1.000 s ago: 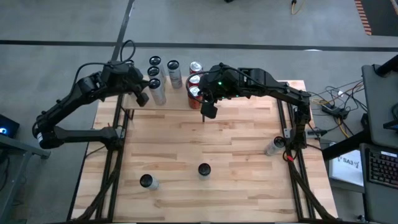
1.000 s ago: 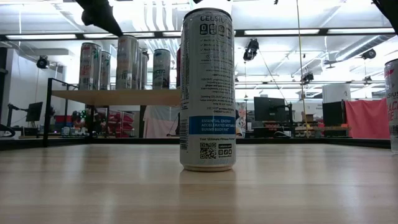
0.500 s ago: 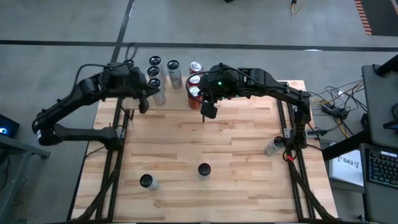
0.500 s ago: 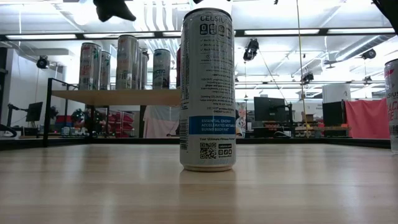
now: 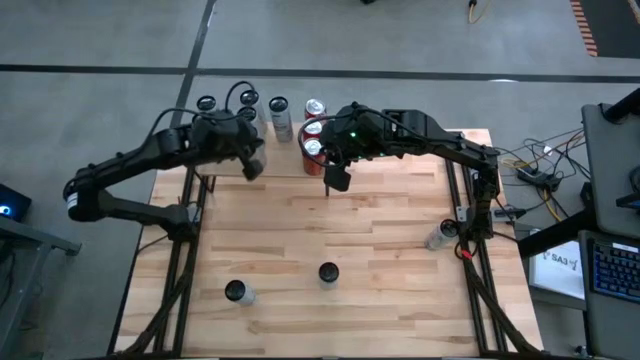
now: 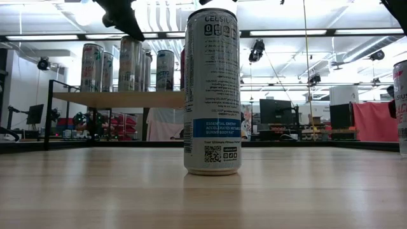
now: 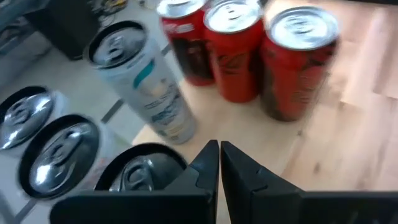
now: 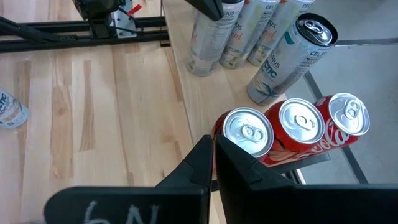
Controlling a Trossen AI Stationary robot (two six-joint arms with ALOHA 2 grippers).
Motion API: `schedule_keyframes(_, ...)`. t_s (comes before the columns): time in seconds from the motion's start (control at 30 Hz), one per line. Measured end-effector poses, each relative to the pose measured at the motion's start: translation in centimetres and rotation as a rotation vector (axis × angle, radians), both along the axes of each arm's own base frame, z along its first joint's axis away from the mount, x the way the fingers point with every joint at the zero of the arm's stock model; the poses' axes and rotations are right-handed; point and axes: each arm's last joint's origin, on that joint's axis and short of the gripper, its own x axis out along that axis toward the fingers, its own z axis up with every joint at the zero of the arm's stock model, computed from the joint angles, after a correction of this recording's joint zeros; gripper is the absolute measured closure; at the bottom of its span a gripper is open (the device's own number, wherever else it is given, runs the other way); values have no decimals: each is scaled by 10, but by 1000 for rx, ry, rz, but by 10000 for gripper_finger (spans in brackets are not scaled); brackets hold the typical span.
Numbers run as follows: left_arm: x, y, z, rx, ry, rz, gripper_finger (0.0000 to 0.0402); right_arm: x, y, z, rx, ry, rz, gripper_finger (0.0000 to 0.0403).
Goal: Place canned beverage on shelf
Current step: Put the white yellow soda can on the shelf aligned with the other white yellow soda cans
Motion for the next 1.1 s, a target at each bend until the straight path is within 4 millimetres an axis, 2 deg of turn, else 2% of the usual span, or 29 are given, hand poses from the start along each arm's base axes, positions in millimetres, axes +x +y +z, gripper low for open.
schedule_keyframes(0.43,4,0,-3,-24,-11,21,402,0,0,0,1,-1,-1,394)
schedule_keyframes(0.6,-13,-9,19,17,-49,-18,402,0,0,0,1,0,-1,394)
schedule_keyframes(0.73,-32,-13,30,105,-19,27,402,0,0,0,1,0,-1,394)
schedule_keyframes(0.87,-44,-14,27,139,-6,62,402,0,1,0,1,0,1,394)
schedule_keyframes(1.1,-43,-14,10,100,28,64,402,1,7,0,4,-1,15,394)
